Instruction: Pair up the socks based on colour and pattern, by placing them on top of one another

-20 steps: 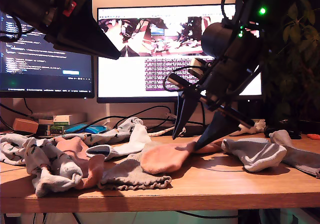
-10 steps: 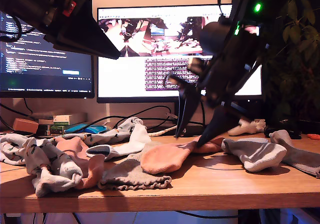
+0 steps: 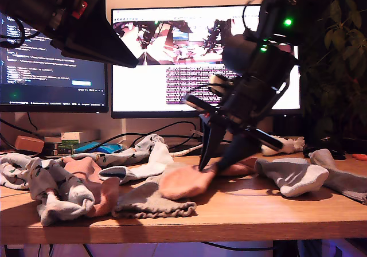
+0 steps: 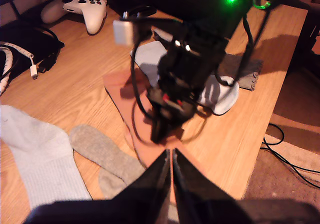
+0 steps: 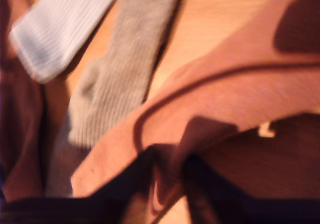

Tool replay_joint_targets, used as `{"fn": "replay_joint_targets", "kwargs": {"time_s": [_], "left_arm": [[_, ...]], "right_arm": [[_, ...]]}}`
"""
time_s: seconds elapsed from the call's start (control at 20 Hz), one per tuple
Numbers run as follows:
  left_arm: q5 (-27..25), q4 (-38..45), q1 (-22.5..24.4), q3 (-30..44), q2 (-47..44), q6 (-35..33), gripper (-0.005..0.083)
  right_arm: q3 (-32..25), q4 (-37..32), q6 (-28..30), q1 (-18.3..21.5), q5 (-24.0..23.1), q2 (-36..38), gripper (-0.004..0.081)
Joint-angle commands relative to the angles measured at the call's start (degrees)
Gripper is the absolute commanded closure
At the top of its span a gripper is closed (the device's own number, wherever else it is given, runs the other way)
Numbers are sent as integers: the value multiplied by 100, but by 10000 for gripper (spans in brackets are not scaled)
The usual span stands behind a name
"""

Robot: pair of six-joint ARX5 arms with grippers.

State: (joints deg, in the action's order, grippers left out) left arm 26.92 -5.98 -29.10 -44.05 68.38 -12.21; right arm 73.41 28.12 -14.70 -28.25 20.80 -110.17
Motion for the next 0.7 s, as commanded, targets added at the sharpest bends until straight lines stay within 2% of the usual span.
{"fn": "replay_joint_targets", "kwargs": {"time_s": [0.0,0.15,0.35,0.5,0.65], "left_arm": [[7,44,13,11,-26,-26,797],[7,46,13,11,-26,-26,797],[7,77,11,11,-26,-24,797],[7,175,13,11,-26,-24,797],[7,306,13,11,-26,-22,797]], "right_arm": [[4,205,387,-39,9,-74,783],[4,791,1158,63,-162,-74,783],[4,1126,1982,328,-208,-74,783],[11,1134,2417,459,-442,-74,783],[11,905,2577,470,-498,-74,783]]}}
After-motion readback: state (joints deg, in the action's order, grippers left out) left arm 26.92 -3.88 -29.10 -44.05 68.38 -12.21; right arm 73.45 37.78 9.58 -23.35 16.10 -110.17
